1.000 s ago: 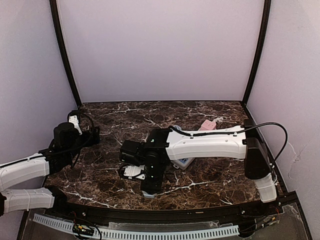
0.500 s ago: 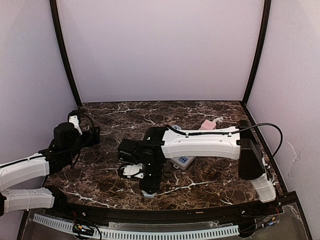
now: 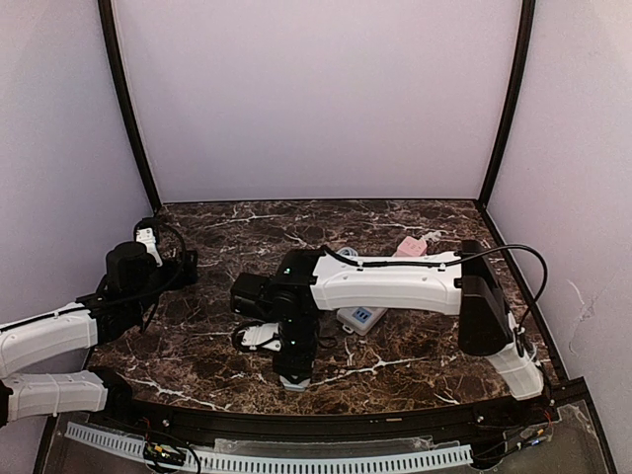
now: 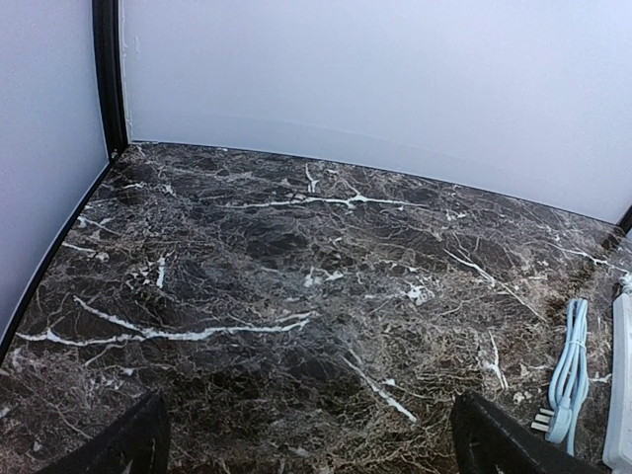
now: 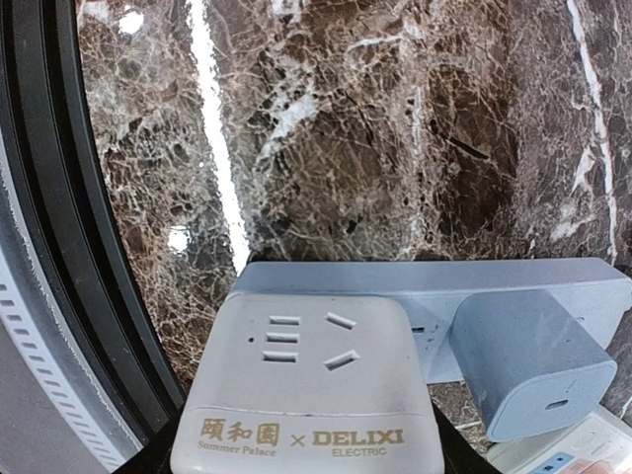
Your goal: Insert the plug
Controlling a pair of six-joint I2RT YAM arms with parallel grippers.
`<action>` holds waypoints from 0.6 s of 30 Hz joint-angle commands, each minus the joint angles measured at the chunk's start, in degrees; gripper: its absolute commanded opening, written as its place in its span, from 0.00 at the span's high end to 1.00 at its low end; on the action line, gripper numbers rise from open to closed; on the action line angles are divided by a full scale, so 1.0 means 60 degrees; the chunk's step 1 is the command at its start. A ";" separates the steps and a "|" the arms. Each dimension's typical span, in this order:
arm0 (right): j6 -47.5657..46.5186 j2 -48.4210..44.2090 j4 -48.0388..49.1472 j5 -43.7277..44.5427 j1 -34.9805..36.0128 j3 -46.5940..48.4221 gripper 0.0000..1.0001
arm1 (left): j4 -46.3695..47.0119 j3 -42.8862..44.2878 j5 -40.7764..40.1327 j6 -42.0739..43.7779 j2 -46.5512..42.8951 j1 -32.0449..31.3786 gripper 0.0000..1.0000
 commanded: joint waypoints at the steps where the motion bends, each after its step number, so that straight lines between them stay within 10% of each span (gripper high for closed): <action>1: 0.0361 0.1817 0.0722 0.0322 -0.0233 -0.0642 0.99 | 0.0134 -0.0192 0.0051 0.0062 -0.0098 0.0083 0.01; 8: 0.0392 0.1403 0.0655 0.0597 -0.0220 -0.0502 0.84 | 0.0161 -0.0182 0.0058 0.0062 -0.0091 0.0084 0.01; 18: 0.0541 -0.0770 0.1629 0.1515 -0.0077 -0.1366 0.25 | 0.0210 -0.0197 0.0113 0.0062 -0.0052 0.0097 0.01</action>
